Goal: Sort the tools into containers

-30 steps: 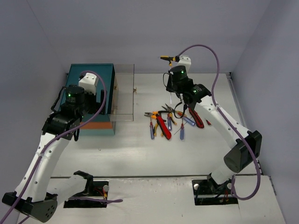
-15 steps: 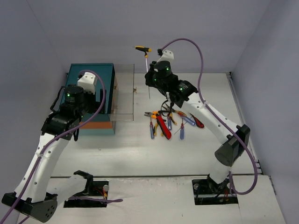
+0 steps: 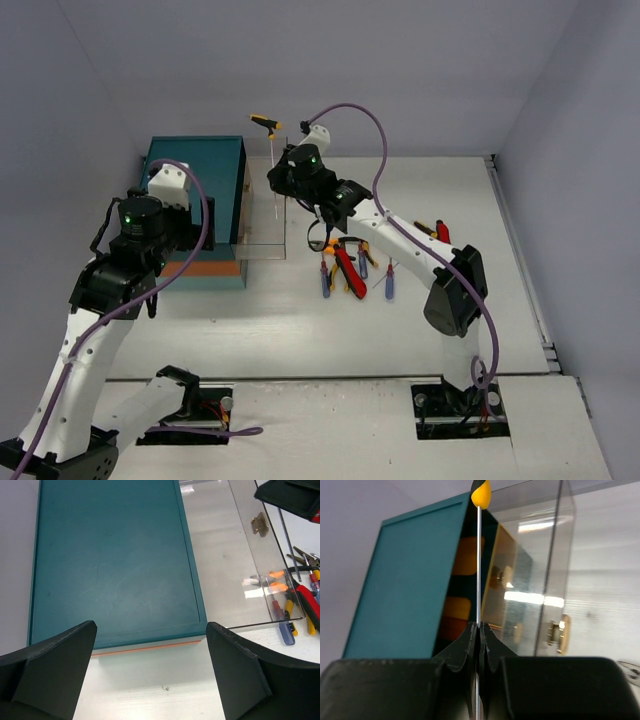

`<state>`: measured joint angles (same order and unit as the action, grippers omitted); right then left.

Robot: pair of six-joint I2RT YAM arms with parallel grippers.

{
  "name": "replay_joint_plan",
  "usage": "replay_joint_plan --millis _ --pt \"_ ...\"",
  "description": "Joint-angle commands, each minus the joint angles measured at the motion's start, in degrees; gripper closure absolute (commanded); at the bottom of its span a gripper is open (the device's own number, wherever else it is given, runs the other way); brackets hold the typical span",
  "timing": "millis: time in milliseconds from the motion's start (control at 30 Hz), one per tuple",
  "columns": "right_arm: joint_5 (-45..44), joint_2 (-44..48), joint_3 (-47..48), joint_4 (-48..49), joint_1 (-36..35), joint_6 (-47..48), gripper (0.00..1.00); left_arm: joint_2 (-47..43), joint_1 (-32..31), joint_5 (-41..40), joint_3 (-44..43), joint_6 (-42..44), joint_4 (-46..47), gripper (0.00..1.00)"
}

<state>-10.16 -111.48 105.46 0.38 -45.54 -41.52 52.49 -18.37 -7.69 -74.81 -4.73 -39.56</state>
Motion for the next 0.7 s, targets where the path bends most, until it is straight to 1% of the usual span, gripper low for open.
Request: replay_joint_plan --millis 0,100,233,300,333,400,467,500,600,667 --pt "2.0 -2.2 3.4 7.5 -0.5 -5.6 1.0 -0.5 -0.2 -1.3 -2.2 -0.1 0.9 0.11" --pt "1.6 -3.6 3.4 7.7 -0.8 -5.9 1.0 -0.7 -0.3 -1.4 -2.2 0.2 0.5 0.11" --pt "0.8 -5.2 3.0 7.7 -1.1 -5.1 0.92 -1.1 -0.2 -1.4 -2.0 0.3 0.4 0.11" --pt "0.0 -5.3 2.5 7.7 -1.3 -4.4 0.81 -1.1 -0.3 -1.5 -2.0 0.5 0.4 0.11" --pt "-0.2 -5.3 2.4 7.6 -1.4 -4.1 0.77 -1.1 -0.2 -1.5 -1.9 0.5 0.4 0.11" --pt "-0.6 -5.2 2.2 7.7 -1.6 -2.8 0.66 -1.1 -0.2 -1.5 -1.9 0.6 0.4 0.11" --pt "-1.2 -4.8 2.4 7.6 -1.9 -1.4 0.59 -0.8 -0.3 -1.5 -2.0 0.8 0.4 0.11" --pt "-2.3 -4.3 2.4 7.6 -2.4 0.3 0.53 -0.7 -0.3 -1.5 -2.2 0.8 0.4 0.11" --pt "-4.0 -2.4 2.0 7.4 -2.9 3.7 0.43 -0.5 -0.3 -1.5 -2.4 1.0 0.4 0.11" --pt "-5.9 0.0 1.3 7.3 -3.5 5.9 0.4 -0.3 -0.2 -1.6 -2.6 1.0 0.4 0.11"
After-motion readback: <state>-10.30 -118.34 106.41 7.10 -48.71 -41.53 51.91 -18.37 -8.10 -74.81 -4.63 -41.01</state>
